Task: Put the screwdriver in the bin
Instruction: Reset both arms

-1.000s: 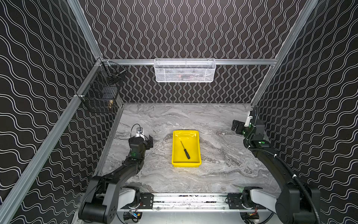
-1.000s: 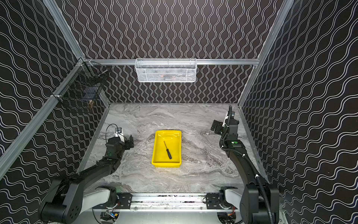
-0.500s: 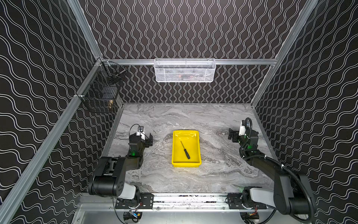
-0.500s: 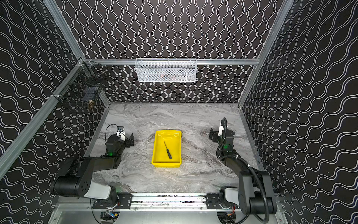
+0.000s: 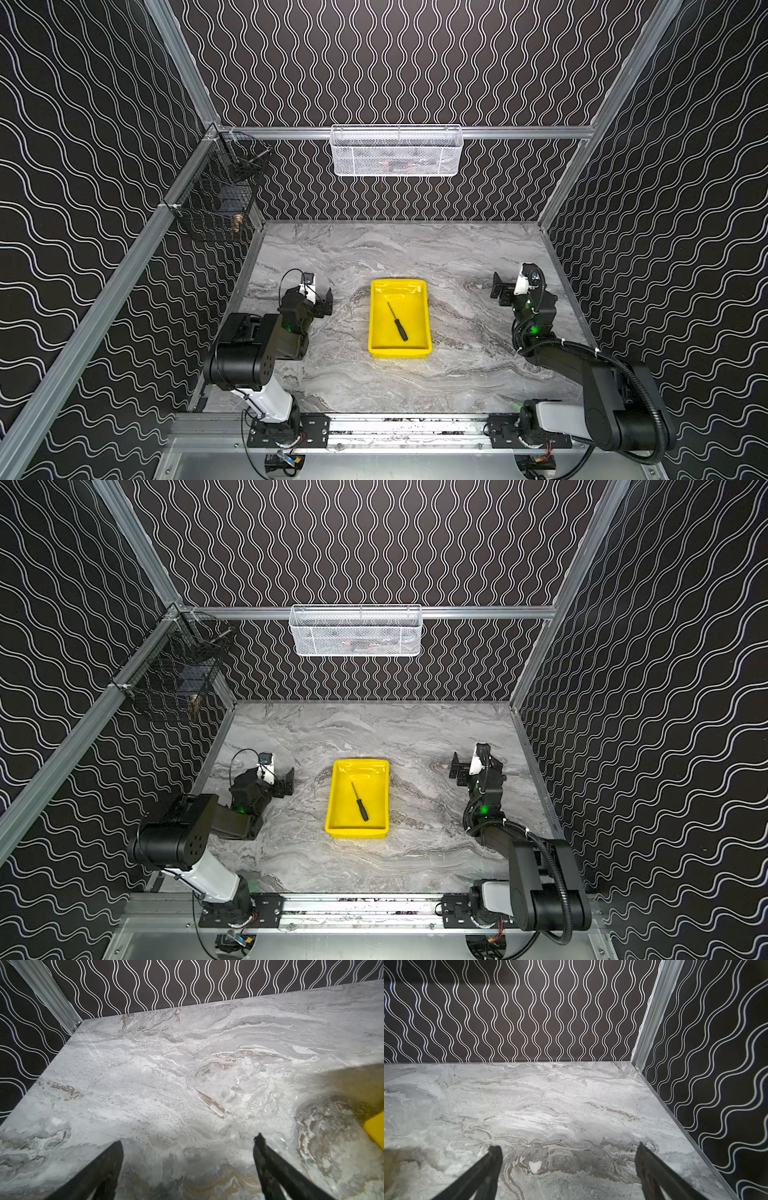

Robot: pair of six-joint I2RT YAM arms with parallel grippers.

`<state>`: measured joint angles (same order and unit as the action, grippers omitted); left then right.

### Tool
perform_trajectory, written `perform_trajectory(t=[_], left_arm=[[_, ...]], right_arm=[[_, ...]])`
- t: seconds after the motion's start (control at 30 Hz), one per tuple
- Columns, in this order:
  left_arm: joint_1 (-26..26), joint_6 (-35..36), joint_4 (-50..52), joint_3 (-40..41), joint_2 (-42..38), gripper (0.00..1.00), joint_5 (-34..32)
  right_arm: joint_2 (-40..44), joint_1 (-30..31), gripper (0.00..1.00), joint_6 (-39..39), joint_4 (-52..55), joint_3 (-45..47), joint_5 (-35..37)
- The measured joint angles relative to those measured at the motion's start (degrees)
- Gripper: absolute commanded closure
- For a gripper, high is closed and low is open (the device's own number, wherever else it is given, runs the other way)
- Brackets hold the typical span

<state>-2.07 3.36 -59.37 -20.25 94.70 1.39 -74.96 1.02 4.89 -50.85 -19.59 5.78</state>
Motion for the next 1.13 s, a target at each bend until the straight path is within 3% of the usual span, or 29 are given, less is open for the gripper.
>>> perform_trajectory(t=[0.2,0.43,1.13], left_arm=[[0.04,0.0,0.76,-0.74,0.17,0.01,-1.03],[0.07,0.0,0.94,-0.74,0.17,0.01,-1.22],[0.07,0.0,1.68,-1.44,0.42,0.01,-1.38]], right_arm=[[-3.1,-0.04,0.01,-1.46,-2.54,3.54,1.25],[-13.51,-0.04,0.01,-2.34,-15.5,8.63,2.27],[-13.4,-3.28,0.01,-5.33,-15.02,4.37,0.26]])
